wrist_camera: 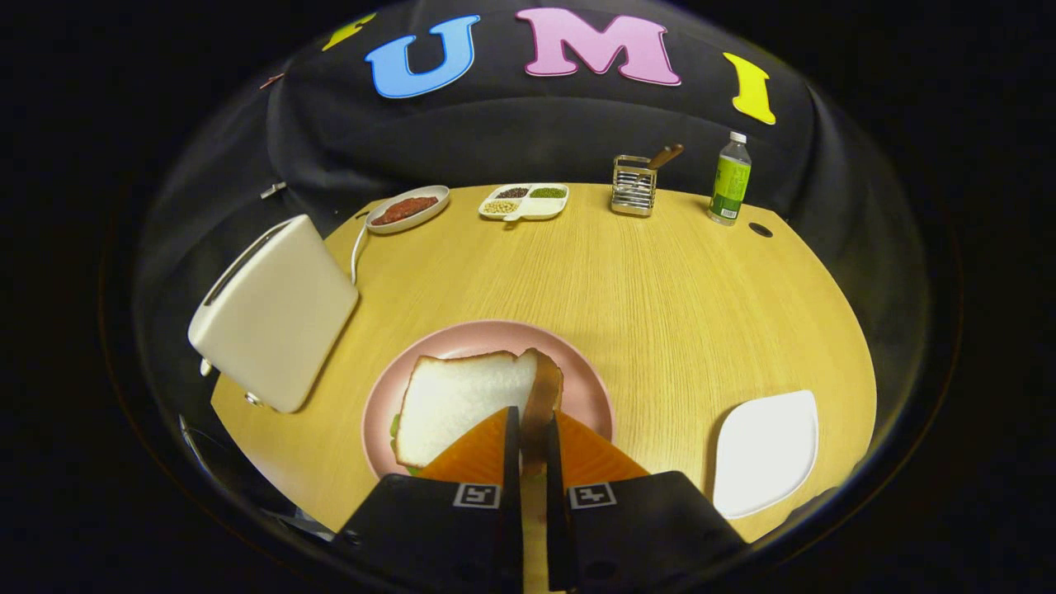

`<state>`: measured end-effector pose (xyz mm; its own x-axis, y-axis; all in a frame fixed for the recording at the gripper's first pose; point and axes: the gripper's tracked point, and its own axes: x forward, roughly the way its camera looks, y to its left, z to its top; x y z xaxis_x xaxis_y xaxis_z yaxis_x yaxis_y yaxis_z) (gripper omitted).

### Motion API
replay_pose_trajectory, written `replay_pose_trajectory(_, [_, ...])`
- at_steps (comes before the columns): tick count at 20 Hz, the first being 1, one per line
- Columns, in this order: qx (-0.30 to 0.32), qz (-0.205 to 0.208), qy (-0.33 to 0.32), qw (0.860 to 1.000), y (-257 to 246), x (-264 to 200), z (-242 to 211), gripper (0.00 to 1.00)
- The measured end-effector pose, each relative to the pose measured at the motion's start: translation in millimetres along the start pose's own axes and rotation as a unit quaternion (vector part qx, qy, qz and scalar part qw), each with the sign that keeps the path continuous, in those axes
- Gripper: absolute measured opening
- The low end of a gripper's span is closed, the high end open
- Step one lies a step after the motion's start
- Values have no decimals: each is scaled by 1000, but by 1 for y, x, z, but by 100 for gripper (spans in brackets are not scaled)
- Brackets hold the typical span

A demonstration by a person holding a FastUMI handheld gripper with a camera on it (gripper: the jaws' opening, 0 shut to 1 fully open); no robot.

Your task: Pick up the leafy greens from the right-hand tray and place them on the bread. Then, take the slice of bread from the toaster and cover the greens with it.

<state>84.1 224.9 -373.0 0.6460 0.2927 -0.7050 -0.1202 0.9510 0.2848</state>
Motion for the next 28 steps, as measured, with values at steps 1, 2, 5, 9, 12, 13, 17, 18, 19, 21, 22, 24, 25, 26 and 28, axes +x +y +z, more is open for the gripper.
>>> replay_pose_trajectory(1, [-5,-1,2,1000,0,2,-1,20])
replay_pose_trajectory(2, [-8,-4,6,1000,-1,4,-3,20])
replay_pose_trajectory(5, [-35,-38,22,998,-20,7,-11,37])
replay_pose_trajectory(9, [-46,-53,16,997,-30,5,-5,73])
replay_pose_trajectory(12, [-33,-47,9,998,-34,-1,0,90])
replay_pose_trajectory(13, [-32,-45,3,998,-34,-4,3,93])
replay_pose_trajectory(17, [-29,-27,-32,999,-31,-21,21,93])
replay_pose_trajectory(18, [-27,-18,-50,998,-28,-29,30,93])
replay_pose_trajectory(19, [-26,-10,-72,997,-25,-39,42,93])
replay_pose_trajectory(21, [-27,-2,-113,993,-23,-61,65,93])
replay_pose_trajectory(22, [-29,0,-134,991,-23,-73,77,93])
replay_pose_trajectory(24, [-36,1,-174,984,-25,-100,102,93])
replay_pose_trajectory(25, [-43,0,-192,981,-26,-115,114,93])
replay_pose_trajectory(26, [-54,-1,-212,976,-28,-130,126,93])
replay_pose_trajectory(28, [-85,1,-256,963,-28,-166,151,93])
